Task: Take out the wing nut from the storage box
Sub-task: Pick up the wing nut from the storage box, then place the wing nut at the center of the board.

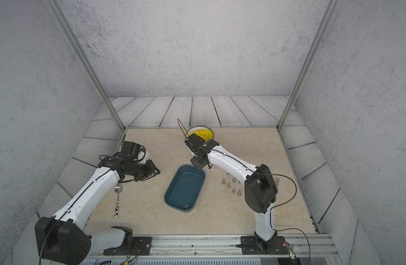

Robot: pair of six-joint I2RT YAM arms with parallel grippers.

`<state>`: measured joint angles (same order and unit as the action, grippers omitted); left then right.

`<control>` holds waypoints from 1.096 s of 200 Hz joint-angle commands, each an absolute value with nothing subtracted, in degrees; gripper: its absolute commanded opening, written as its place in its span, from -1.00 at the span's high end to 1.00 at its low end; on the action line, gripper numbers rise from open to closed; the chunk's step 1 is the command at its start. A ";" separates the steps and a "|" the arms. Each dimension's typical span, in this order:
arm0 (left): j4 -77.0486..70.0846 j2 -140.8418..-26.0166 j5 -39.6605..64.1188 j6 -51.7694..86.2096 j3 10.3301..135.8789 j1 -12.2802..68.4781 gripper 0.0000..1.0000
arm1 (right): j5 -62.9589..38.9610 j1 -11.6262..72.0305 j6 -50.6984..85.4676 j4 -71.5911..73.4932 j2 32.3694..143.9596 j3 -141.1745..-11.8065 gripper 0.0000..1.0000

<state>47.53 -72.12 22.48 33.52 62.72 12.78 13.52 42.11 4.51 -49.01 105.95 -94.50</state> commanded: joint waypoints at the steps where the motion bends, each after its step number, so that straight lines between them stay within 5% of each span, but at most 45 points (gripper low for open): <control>1: 46.41 -73.89 22.35 33.46 66.49 14.98 0.35 | 19.48 38.23 12.90 -49.77 100.85 -85.97 1.00; 99: 50.19 -90.24 20.25 28.77 81.22 38.18 0.34 | 18.77 21.82 36.41 -50.14 78.17 -53.31 1.00; 219: 48.91 -96.27 25.11 27.71 83.48 41.46 0.33 | 14.28 21.55 42.45 -33.19 69.85 -37.22 1.00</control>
